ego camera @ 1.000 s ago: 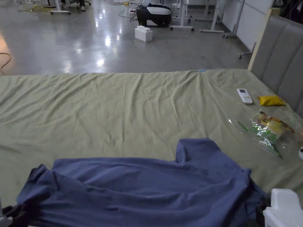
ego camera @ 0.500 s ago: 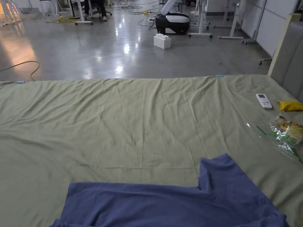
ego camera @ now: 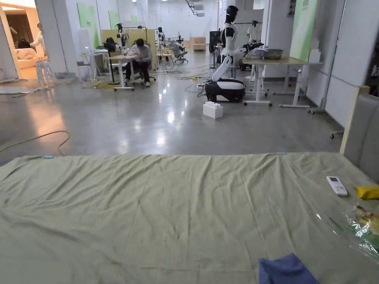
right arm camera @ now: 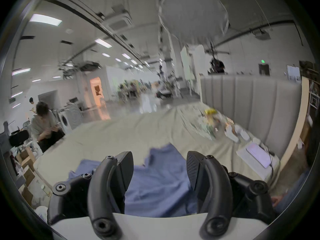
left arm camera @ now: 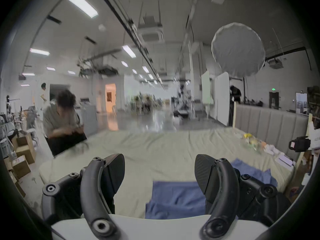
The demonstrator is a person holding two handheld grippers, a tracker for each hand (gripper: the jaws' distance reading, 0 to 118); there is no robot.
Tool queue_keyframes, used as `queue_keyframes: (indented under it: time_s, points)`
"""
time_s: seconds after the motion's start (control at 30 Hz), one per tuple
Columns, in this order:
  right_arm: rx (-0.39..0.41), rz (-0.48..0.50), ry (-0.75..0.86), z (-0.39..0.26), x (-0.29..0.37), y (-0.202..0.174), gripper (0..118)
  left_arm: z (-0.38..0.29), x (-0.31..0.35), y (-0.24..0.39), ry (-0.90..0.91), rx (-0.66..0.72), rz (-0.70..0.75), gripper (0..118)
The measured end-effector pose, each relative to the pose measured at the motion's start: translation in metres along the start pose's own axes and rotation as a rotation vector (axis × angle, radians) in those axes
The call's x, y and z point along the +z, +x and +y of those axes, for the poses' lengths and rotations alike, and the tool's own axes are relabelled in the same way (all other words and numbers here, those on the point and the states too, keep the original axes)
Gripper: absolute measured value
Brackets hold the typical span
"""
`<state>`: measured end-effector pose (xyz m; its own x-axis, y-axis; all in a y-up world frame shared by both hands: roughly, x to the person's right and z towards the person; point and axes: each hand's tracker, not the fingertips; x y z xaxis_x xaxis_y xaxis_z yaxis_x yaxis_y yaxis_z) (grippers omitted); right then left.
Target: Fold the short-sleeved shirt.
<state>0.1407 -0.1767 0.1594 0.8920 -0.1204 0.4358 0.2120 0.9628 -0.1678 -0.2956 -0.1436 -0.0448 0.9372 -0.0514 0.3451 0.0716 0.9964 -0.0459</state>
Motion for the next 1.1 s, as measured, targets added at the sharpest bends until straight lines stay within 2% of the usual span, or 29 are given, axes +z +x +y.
queue_keyframes:
  time_s: [0.13,0.23,0.3,0.33,0.37,0.4,0.43,0.5,0.53,0.57,0.73,1.1]
  points:
    - [0.093,0.033,0.102,0.017,0.013,-0.024,66,0.014,0.015,0.025,0.06,-0.085,0.026,84]
    - [0.094,0.055,0.122,0.021,0.016,-0.033,66,0.018,0.02,0.035,0.051,-0.115,0.006,83]
    - [0.082,0.086,0.123,0.022,0.017,-0.036,66,0.019,0.026,0.04,0.035,-0.122,-0.049,75]
    - [0.071,0.097,0.12,0.021,0.018,-0.037,61,0.019,0.028,0.041,0.036,-0.128,-0.051,66]
    - [0.072,0.11,0.134,0.021,0.019,-0.039,48,0.021,0.03,0.044,0.029,-0.133,-0.058,51]
    - [0.076,0.111,0.133,0.022,0.02,-0.042,20,0.021,0.033,0.045,0.03,-0.138,-0.062,24]
    - [0.082,0.097,0.132,0.022,0.02,-0.044,1,0.021,0.035,0.046,0.035,-0.148,-0.081,5]
    - [0.129,0.092,0.158,0.024,0.022,-0.046,1,0.024,0.037,0.047,0.024,-0.143,-0.103,1]
    - [0.064,0.128,0.104,0.02,0.021,-0.045,1,0.025,0.036,0.047,0.002,-0.116,-0.132,0]
    - [0.08,0.121,0.142,0.02,0.022,-0.045,0,0.024,0.036,0.047,0.009,-0.1,-0.131,0]
    - [0.096,0.13,0.134,0.019,0.022,-0.047,0,0.023,0.029,0.042,-0.015,-0.049,-0.146,0]
    - [0.064,0.138,0.104,0.017,0.012,-0.045,0,0.016,0.013,0.032,-0.065,0.017,-0.15,0]
